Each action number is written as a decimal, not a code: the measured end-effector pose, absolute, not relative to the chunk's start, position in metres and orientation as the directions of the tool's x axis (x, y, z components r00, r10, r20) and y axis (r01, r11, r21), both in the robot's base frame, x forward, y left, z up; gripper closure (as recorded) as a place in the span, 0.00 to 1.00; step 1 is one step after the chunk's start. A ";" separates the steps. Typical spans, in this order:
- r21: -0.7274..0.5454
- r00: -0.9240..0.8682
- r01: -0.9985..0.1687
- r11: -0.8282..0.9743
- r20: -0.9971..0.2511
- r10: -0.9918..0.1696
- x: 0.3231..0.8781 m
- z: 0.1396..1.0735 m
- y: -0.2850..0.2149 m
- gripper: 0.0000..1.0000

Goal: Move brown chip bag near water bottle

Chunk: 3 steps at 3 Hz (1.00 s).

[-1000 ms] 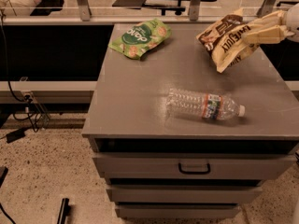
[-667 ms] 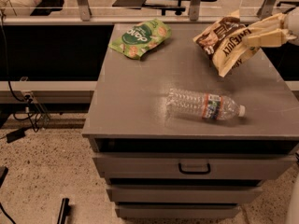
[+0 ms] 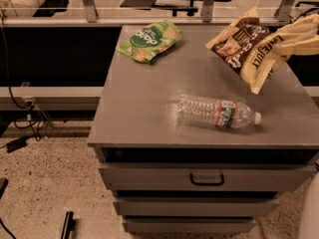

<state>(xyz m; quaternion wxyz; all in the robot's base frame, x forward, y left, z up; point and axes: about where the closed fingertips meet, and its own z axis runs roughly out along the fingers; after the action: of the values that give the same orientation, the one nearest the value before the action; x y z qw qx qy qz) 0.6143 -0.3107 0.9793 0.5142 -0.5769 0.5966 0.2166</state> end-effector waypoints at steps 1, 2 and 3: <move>-0.396 0.269 -0.898 0.193 -0.840 -0.471 0.606 0.994 -0.305 1.00; -0.405 0.289 -0.898 0.171 -0.837 -0.464 0.604 0.999 -0.298 0.81; -0.374 0.269 -0.914 0.160 -0.851 -0.452 0.605 0.986 -0.296 0.50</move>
Offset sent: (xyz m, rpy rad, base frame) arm -0.0510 -0.0171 0.0164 -0.1225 0.0456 0.3033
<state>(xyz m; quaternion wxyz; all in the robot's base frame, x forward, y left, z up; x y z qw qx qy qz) 0.6051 -0.2959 0.9864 0.5145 -0.6081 0.5613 0.2245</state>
